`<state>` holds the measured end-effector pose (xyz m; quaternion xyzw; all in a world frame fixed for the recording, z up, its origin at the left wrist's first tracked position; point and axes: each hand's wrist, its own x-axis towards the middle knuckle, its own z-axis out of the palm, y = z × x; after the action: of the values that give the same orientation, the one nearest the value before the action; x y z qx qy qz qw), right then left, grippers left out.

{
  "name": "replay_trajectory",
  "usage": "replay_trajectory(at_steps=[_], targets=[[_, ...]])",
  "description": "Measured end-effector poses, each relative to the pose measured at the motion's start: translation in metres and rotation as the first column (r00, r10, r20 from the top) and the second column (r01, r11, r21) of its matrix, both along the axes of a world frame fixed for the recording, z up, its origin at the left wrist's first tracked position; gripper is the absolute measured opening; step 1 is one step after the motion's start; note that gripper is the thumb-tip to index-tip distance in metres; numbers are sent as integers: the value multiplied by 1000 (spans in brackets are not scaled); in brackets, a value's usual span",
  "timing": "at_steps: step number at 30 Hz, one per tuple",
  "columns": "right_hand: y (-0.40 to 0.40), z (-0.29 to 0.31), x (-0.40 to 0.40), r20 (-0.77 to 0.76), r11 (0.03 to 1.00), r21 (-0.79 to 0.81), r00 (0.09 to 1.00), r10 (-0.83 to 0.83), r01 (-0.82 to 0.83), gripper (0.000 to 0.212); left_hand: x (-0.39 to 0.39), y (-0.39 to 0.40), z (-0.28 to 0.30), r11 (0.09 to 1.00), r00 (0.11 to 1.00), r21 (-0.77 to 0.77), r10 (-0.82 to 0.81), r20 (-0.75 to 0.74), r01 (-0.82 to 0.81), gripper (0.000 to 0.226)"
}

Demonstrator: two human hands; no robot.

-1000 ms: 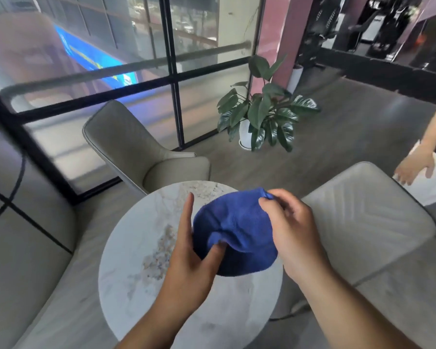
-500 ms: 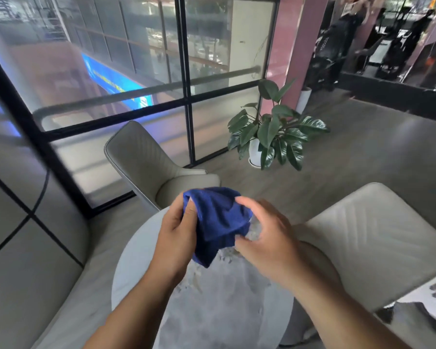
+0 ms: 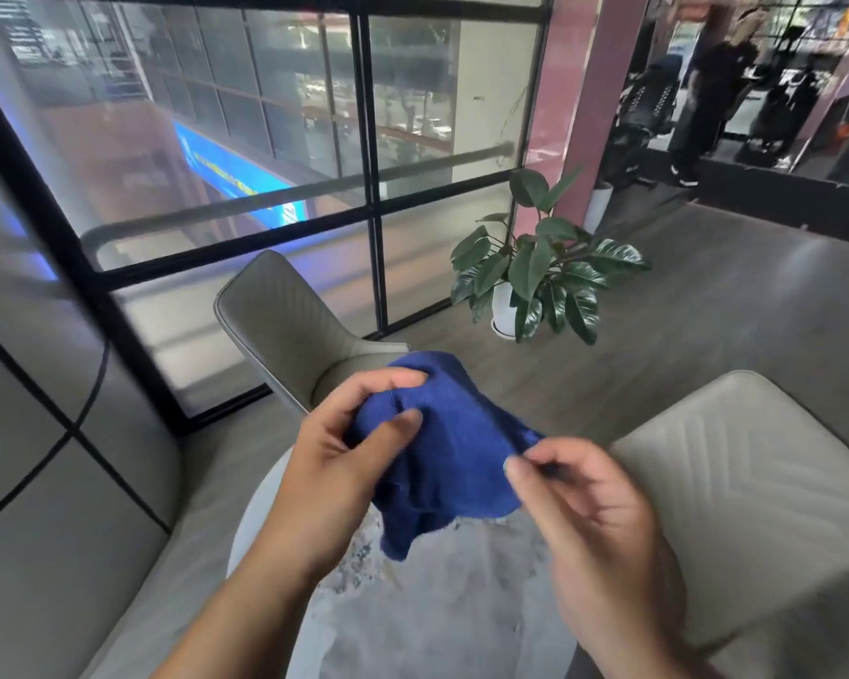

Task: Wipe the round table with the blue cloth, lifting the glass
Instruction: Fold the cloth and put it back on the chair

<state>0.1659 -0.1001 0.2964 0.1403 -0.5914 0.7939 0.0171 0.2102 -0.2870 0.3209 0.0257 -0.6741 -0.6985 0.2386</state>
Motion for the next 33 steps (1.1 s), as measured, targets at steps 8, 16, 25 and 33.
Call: replay_trajectory(at_steps=[8, 16, 25, 33], targets=[[27, 1, -49, 205, 807, 327, 871, 447, -491, 85, -12, 3, 37, 781, 893, -434, -407, 193, 450, 77], [94, -13, -90, 289, 873, 276, 901, 324, -402, 38, -88, 45, -14, 825, 792, -130, -465, 396, 550, 68], [246, -145, -129, 625, 982, 113, 757, -188, 151, 27, -202, 207, -150, 749, 601, -43, -494, 628, 661, 29], [329, -334, -139, 854, 928, 195, 410, -320, 318, 42, -272, 322, -326, 592, 441, -196, -303, 845, 782, 13]])
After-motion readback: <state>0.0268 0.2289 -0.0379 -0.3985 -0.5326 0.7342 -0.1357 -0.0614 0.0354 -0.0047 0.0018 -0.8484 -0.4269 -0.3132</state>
